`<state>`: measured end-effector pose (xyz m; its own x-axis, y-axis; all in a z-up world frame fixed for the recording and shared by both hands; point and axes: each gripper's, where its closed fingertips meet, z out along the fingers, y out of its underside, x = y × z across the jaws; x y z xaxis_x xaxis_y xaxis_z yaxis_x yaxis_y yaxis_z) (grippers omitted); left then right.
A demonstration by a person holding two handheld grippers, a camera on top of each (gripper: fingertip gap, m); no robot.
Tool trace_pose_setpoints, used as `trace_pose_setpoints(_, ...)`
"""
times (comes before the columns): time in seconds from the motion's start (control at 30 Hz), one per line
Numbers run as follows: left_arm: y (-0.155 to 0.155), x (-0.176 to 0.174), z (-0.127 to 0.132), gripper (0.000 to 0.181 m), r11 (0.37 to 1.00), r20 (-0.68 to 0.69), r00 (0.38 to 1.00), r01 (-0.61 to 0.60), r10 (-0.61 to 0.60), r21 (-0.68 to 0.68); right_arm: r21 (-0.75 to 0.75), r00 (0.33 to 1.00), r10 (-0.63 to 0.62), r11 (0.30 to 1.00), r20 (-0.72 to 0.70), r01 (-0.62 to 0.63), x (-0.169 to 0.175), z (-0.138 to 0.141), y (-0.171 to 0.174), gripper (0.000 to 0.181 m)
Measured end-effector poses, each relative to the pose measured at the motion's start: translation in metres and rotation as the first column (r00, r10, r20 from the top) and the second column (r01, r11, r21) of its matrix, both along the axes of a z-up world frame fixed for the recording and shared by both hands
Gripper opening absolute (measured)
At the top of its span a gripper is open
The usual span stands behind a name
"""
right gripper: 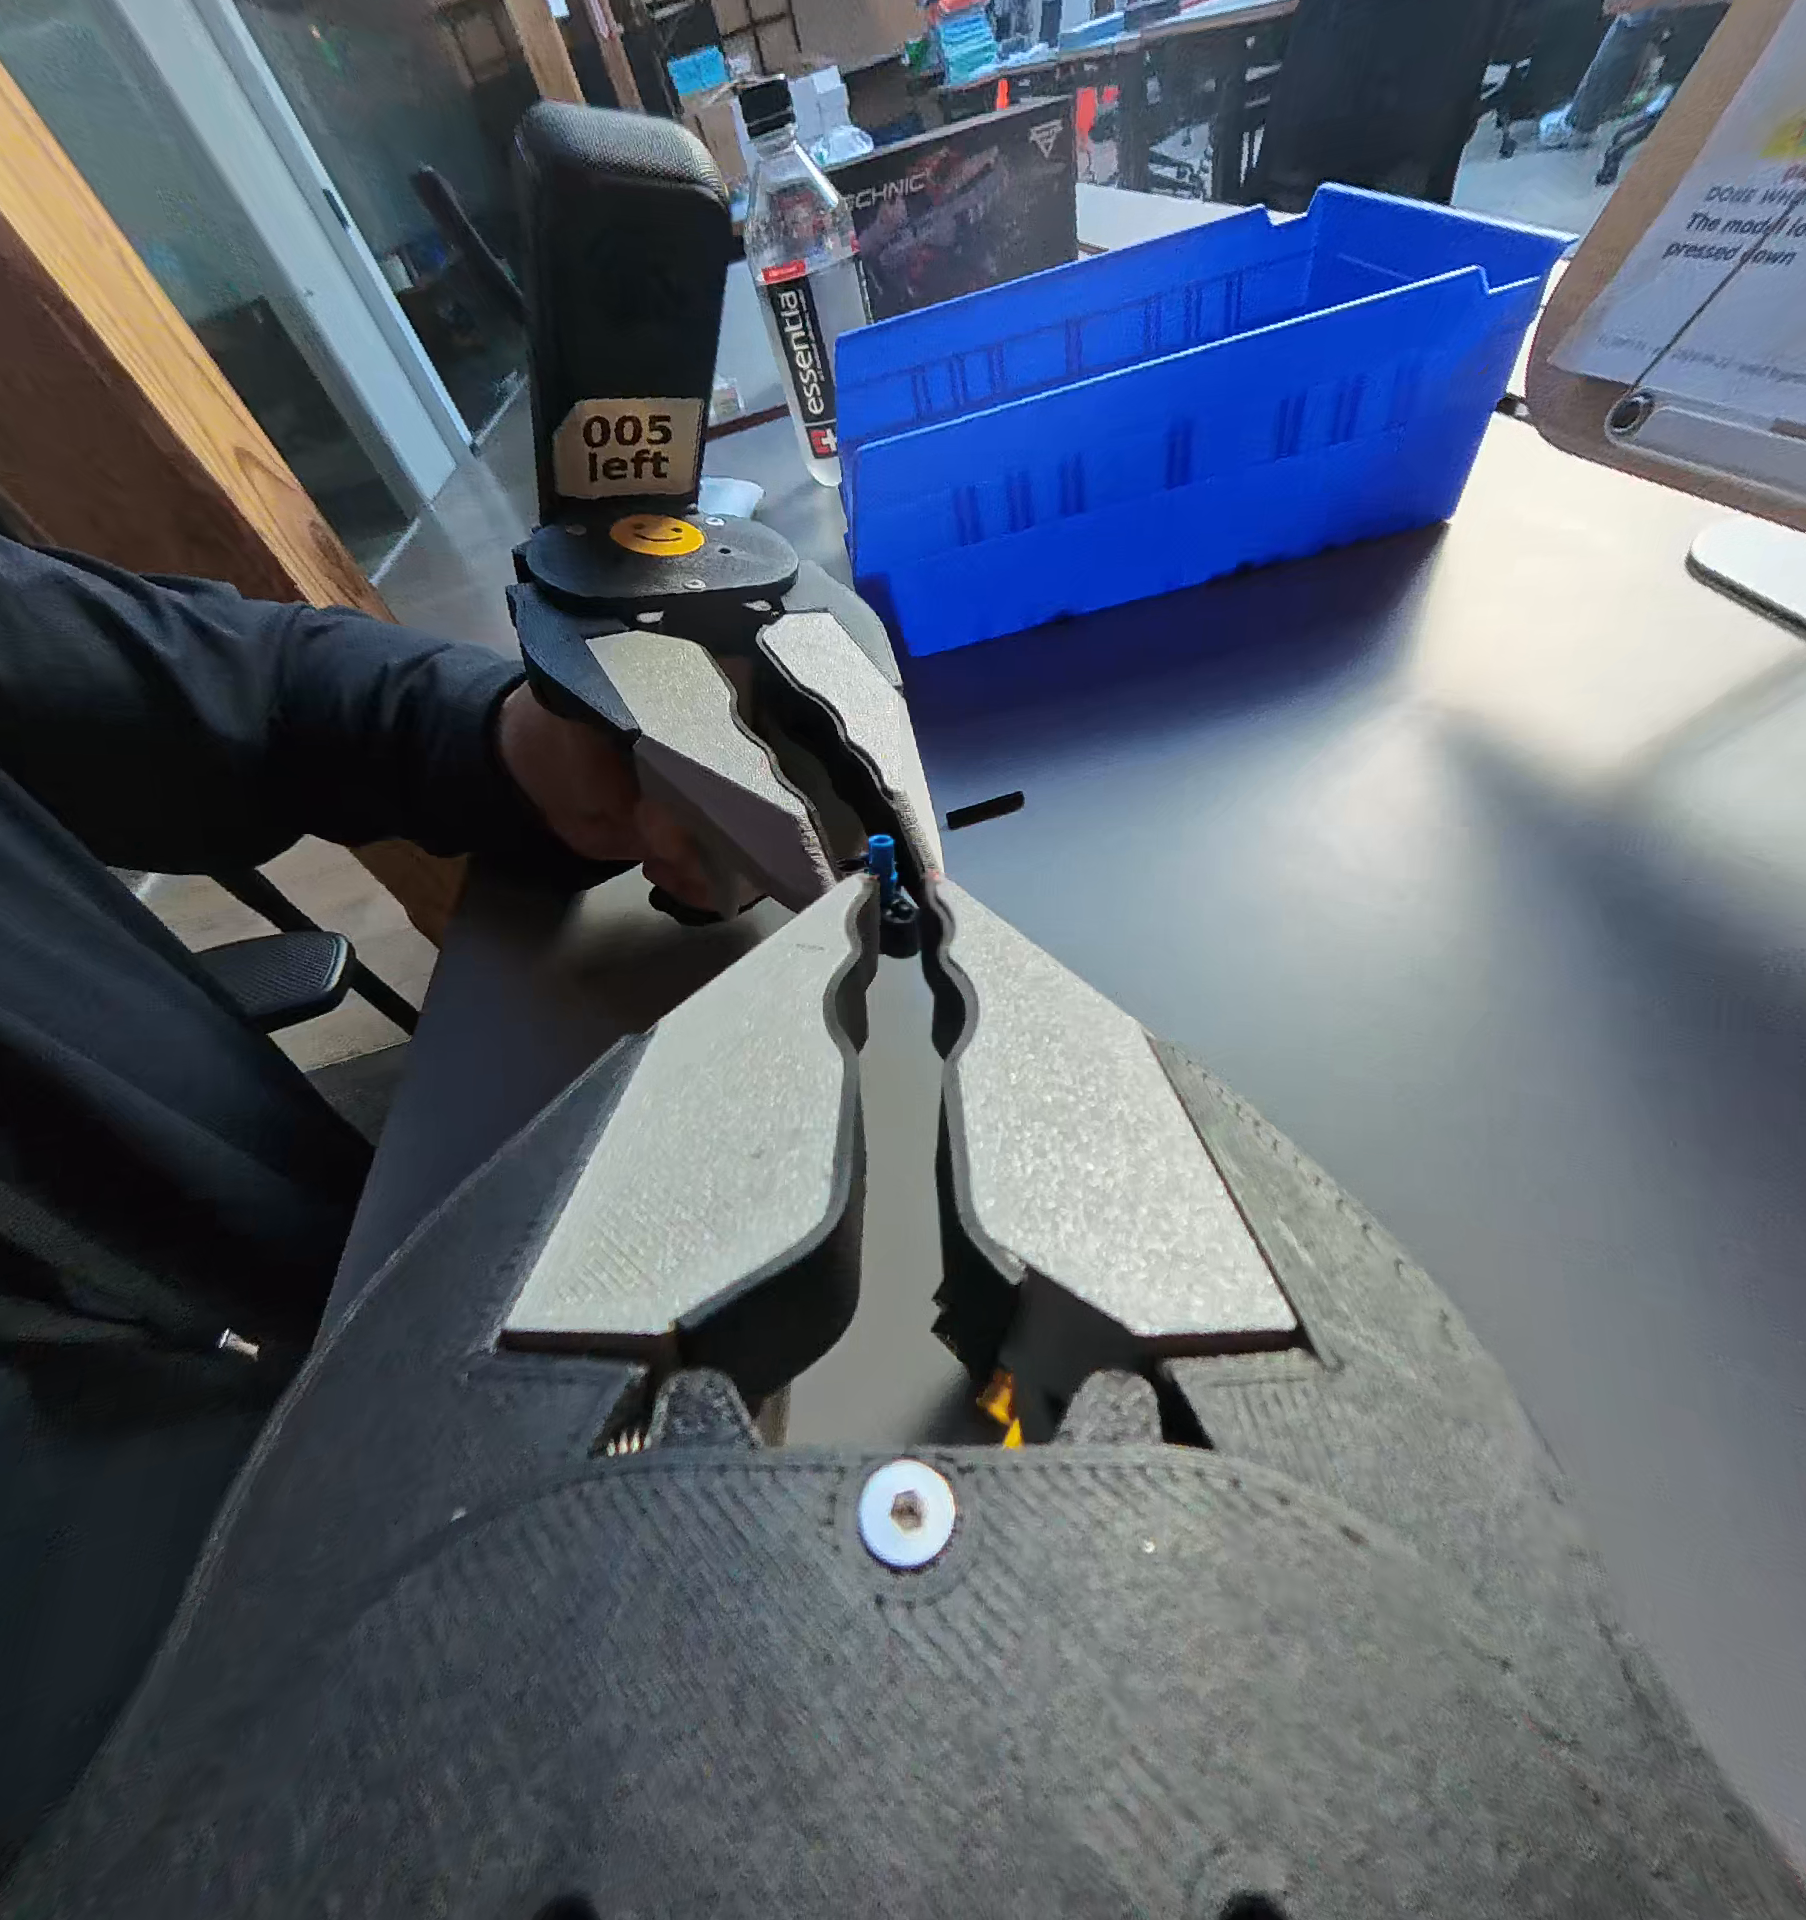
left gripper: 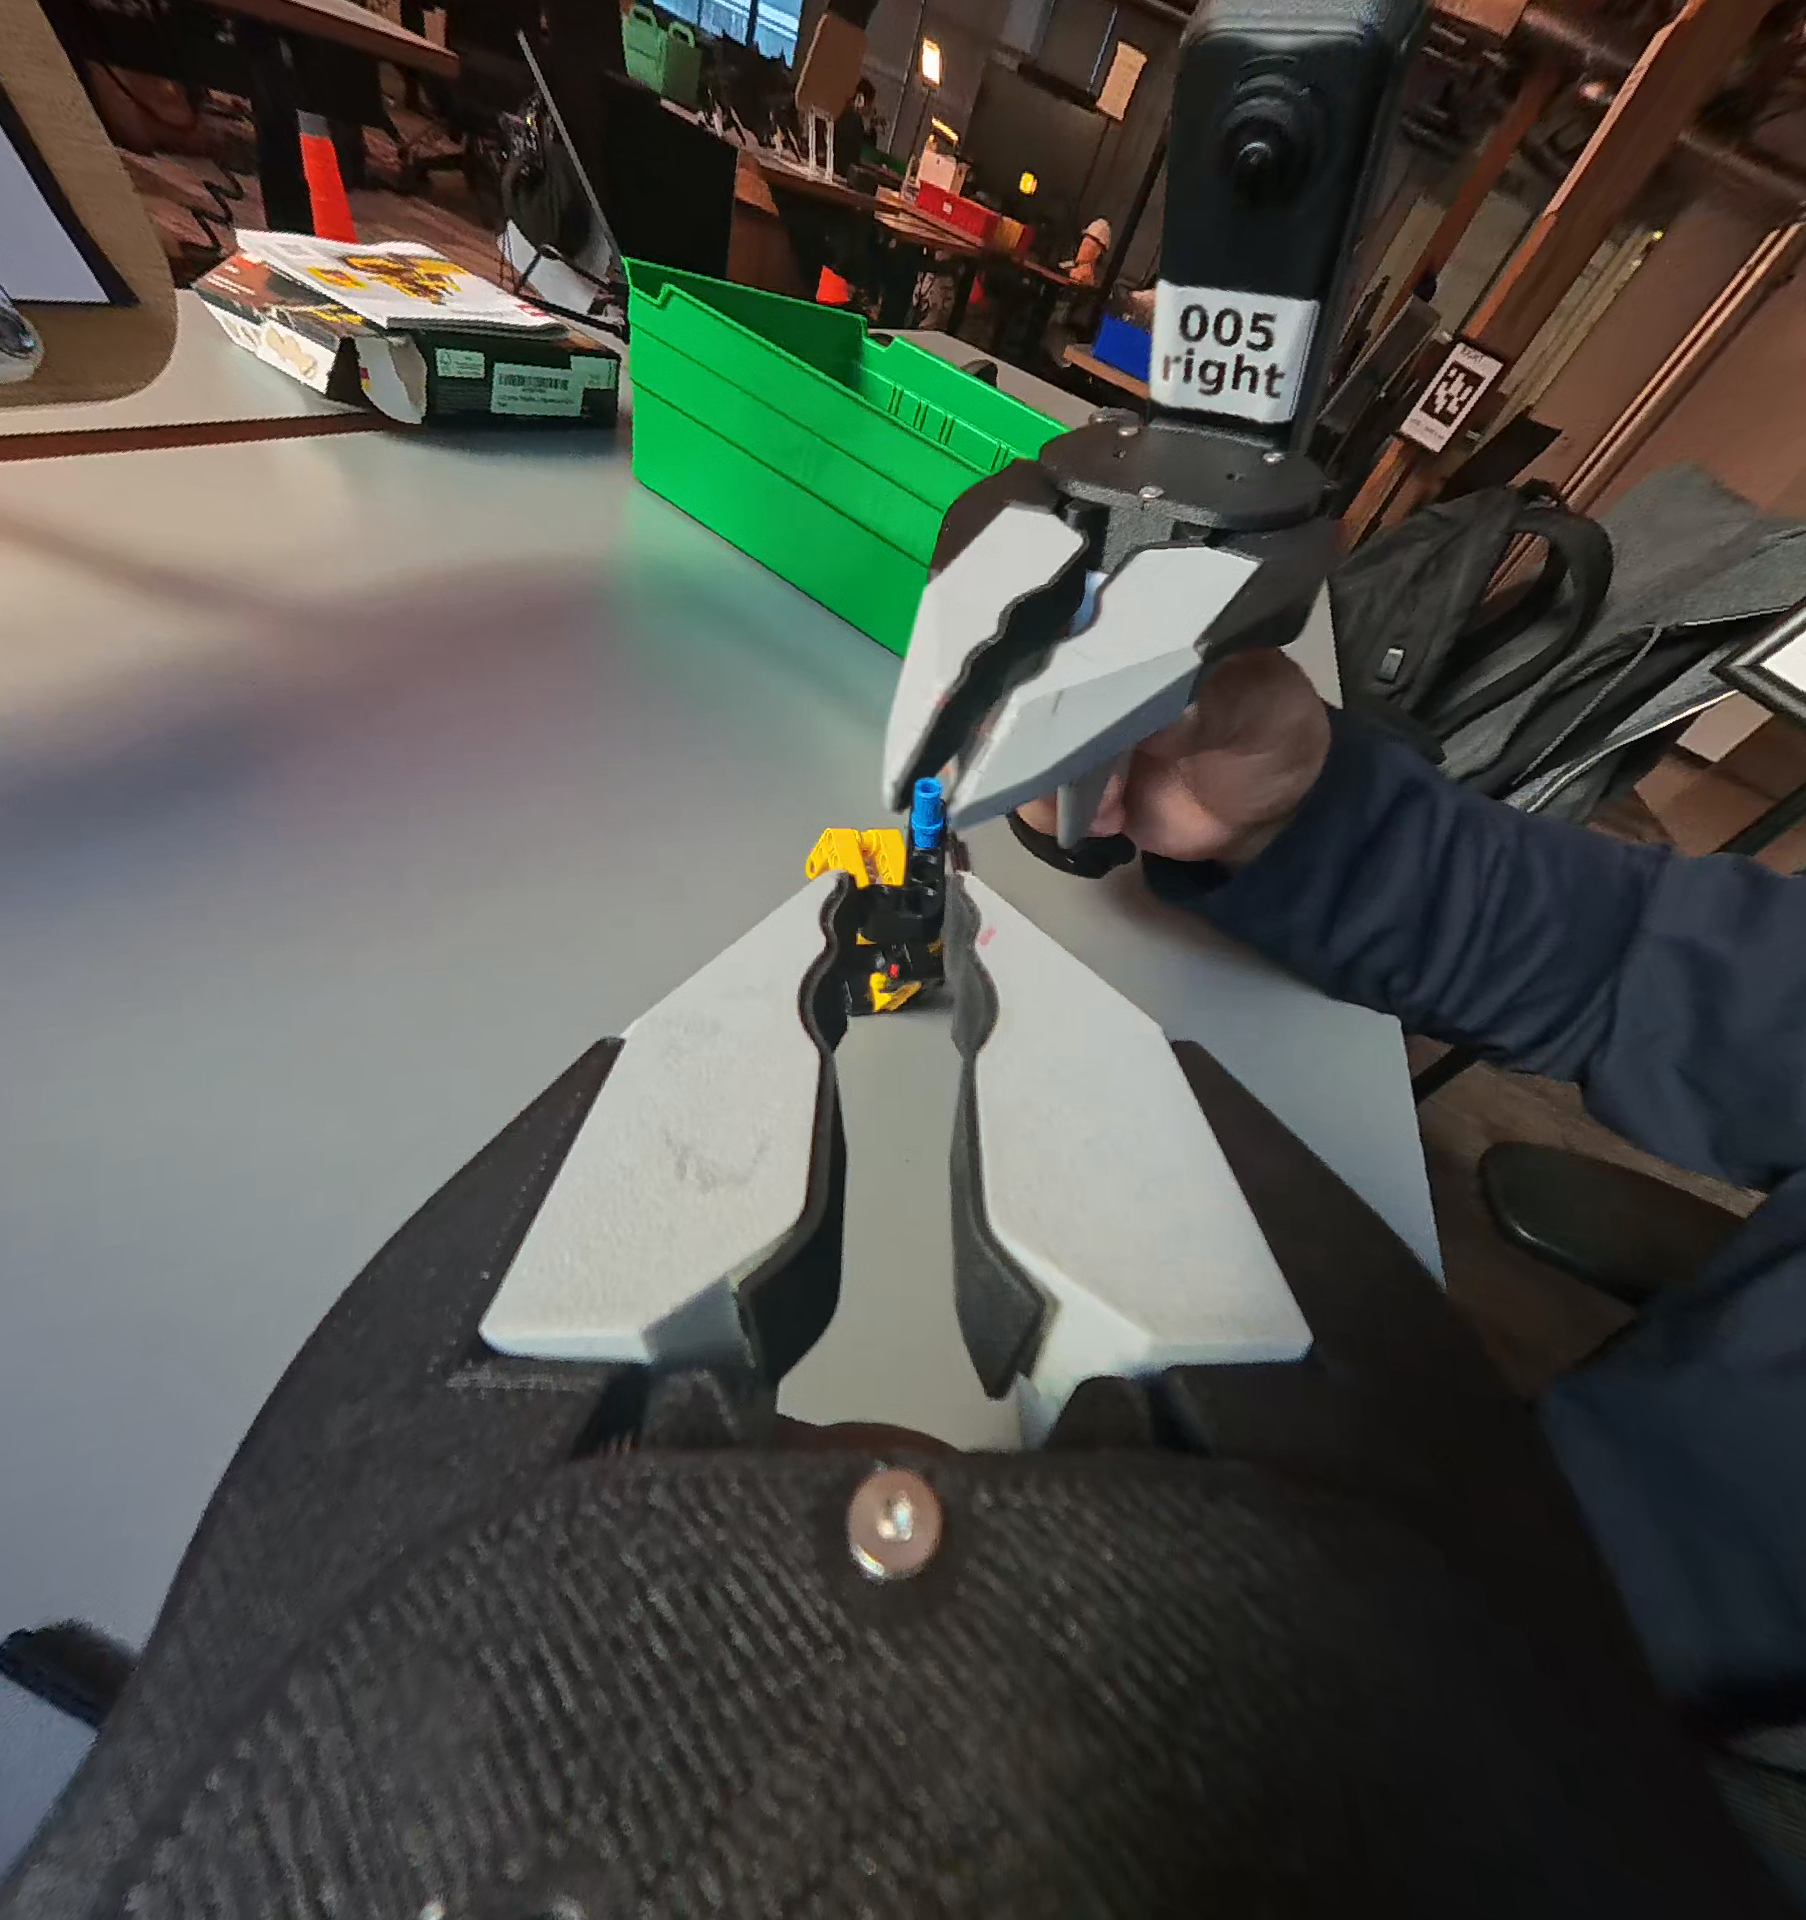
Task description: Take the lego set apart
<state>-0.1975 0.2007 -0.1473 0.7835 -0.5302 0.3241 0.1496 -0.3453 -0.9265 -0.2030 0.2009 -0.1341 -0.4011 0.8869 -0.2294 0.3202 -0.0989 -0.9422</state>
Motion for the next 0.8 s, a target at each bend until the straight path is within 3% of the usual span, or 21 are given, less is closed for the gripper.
trace_pose_setpoints(0.47, -0.003, 0.007, -0.006, 0.014, 1.0, -0.021, 0.999, 0.026, -0.026, -0.014, 0.087, 0.997, 0.069, 0.994, 0.023, -0.071, 0.001, -0.006, -0.009, 0.002)
trace_pose_setpoints(0.63, 0.0, 0.001, 0.007, 0.015, 1.0, 0.147, 0.989, -0.003, 0.002, 0.003, -0.131, 0.995, -0.027, 0.991, -0.098, 0.014, -0.013, 0.013, -0.005, 0.001)
trace_pose_setpoints(0.67, 0.001, 0.001, 0.005, 0.013, 1.0, 0.186, 0.982, 0.007, -0.003, -0.021, -0.218, 0.987, -0.058, 0.976, -0.15, 0.024, -0.018, 0.022, -0.003, 0.001)
trace_pose_setpoints(0.7, -0.002, 0.013, -0.014, 0.015, 0.992, 0.155, 0.987, 0.071, -0.053, -0.108, -0.309, 0.977, -0.088, 0.951, -0.195, 0.024, -0.021, 0.035, 0.001, 0.0)
trace_pose_setpoints(0.73, -0.005, 0.027, -0.022, 0.015, 0.981, 0.158, 0.983, 0.117, -0.093, -0.155, -0.323, 0.977, -0.09, 0.946, -0.194, 0.023, -0.026, 0.037, 0.003, 0.001)
trace_pose_setpoints(0.8, 0.001, 0.024, -0.009, 0.015, 0.997, 0.102, 0.994, 0.054, -0.048, -0.051, -0.232, 0.984, -0.088, 0.971, -0.156, 0.05, -0.028, 0.028, 0.005, 0.001)
